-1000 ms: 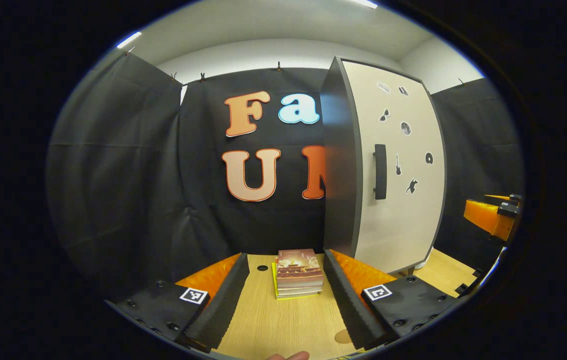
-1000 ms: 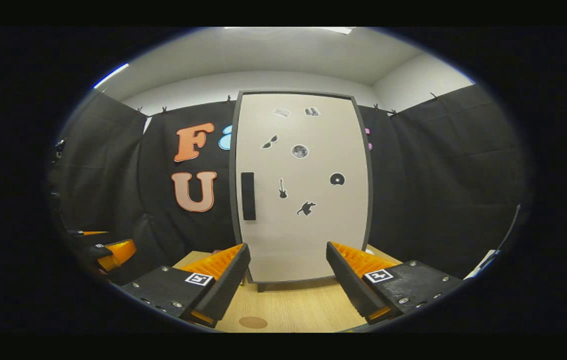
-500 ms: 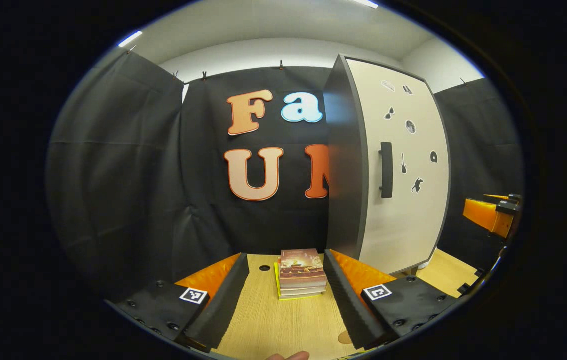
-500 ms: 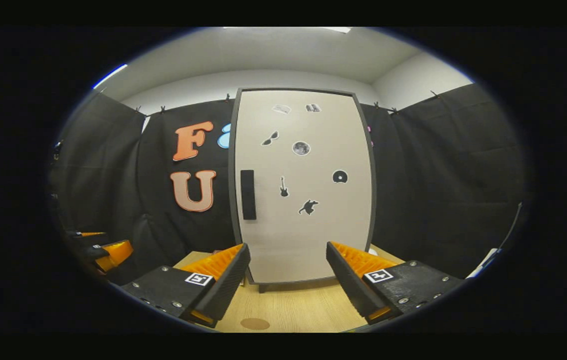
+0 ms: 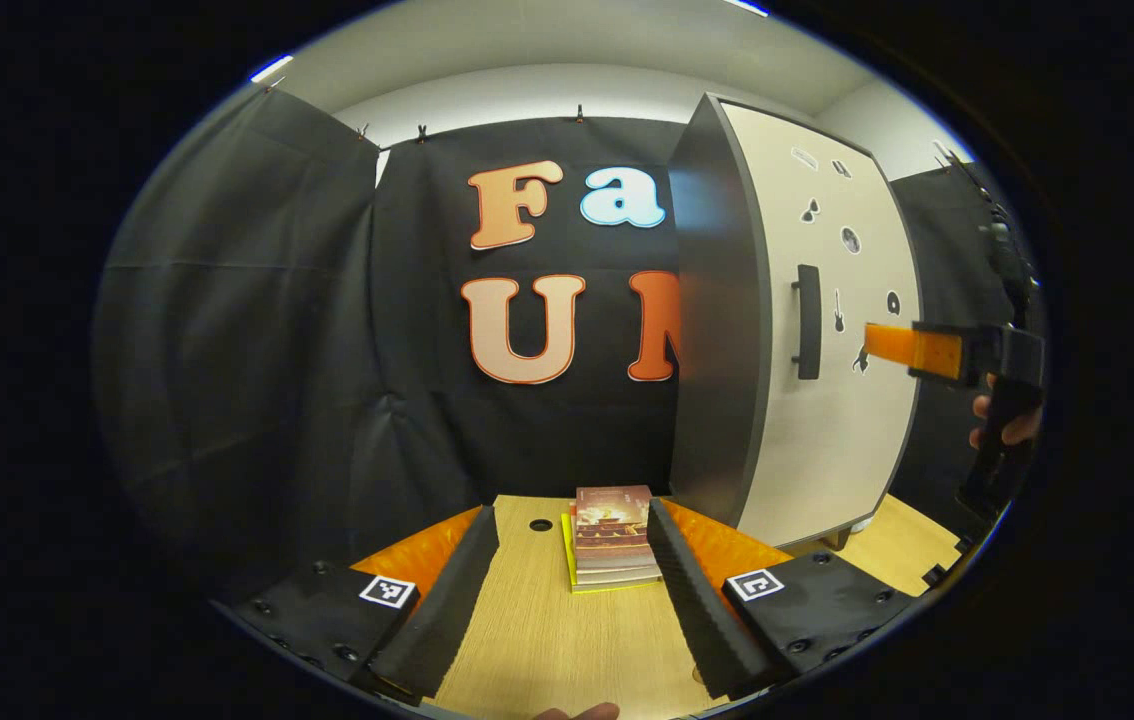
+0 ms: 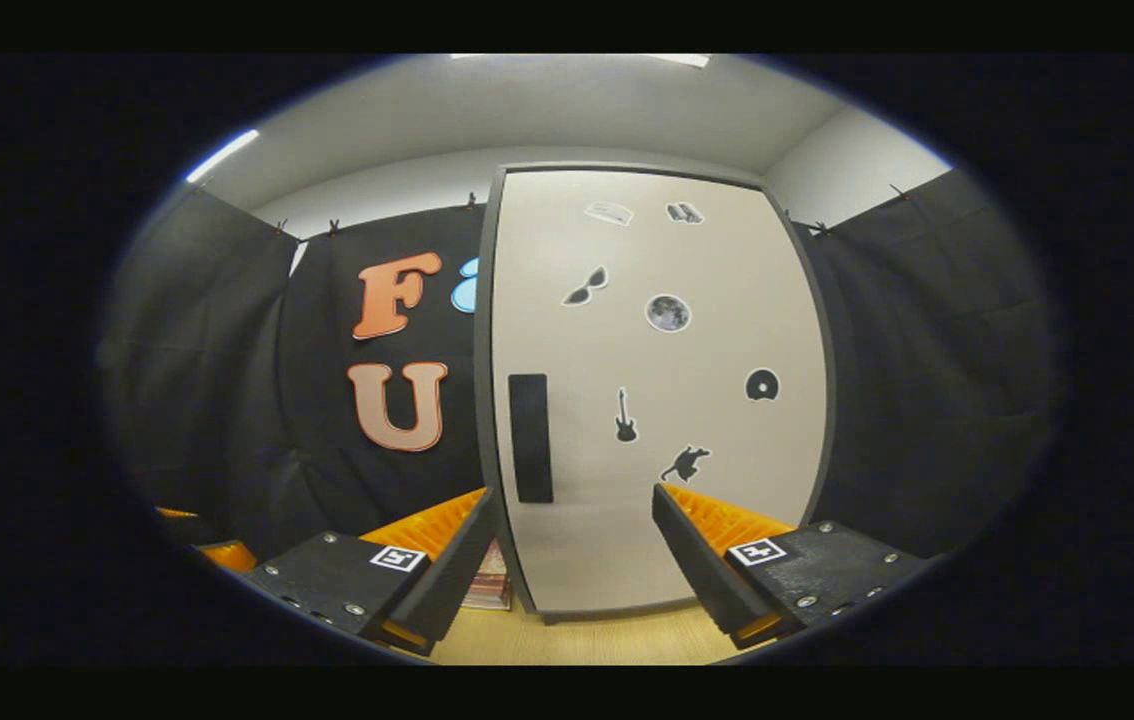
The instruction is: Open the cabinet door with the right hand, grasp the bottle in the cabinet with the left hand and place it on the coaster, then close the cabinet door with the right hand.
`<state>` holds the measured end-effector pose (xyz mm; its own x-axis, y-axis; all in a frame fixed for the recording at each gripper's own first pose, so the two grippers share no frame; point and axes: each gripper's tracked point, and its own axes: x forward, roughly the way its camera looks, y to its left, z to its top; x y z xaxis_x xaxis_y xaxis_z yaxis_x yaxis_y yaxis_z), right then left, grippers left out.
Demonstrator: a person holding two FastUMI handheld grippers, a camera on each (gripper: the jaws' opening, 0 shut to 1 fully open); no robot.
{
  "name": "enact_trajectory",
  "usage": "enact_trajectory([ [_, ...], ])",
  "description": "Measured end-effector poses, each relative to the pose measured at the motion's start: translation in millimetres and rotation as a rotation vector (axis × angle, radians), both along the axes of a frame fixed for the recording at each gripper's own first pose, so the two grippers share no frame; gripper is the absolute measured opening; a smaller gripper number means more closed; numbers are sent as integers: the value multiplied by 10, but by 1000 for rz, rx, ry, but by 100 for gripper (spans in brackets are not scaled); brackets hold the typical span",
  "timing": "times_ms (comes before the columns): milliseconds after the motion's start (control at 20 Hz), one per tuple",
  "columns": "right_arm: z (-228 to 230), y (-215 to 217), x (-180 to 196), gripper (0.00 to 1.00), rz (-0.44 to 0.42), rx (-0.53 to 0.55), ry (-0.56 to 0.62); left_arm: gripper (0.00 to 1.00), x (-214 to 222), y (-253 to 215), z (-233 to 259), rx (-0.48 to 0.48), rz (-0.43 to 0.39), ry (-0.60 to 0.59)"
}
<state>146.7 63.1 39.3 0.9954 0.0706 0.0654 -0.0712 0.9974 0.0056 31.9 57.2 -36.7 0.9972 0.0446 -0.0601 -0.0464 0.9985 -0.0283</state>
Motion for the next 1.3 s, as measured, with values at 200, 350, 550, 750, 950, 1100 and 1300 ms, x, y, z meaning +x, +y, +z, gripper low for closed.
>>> enact_trajectory([
  [200, 150, 149, 468, 94, 5, -5, -6, 98, 51, 177, -68, 5, 17, 10],
  [350, 154, 250, 767, 94, 12, 9, 9, 100, 115, 341, -118, 4, 33, 19],
  [550, 54, 302, 947, 95, -5, -17, 32, 98, 151, 544, -182, -1, 58, 28],
  [750, -2, 329, 1035, 82, 2, 16, 47, 98, 158, 681, -259, -4, 72, 45],
  [950, -49, 336, 1067, 52, 21, 53, 74, 98, 135, 768, -299, -1, 83, 52],
  [1100, -54, 326, 1037, 35, 14, 30, 74, 98, 112, 777, -329, -4, 85, 59],
  [1300, -52, 311, 953, 27, 13, 26, 84, 98, 98, 705, -330, -1, 78, 58],
])
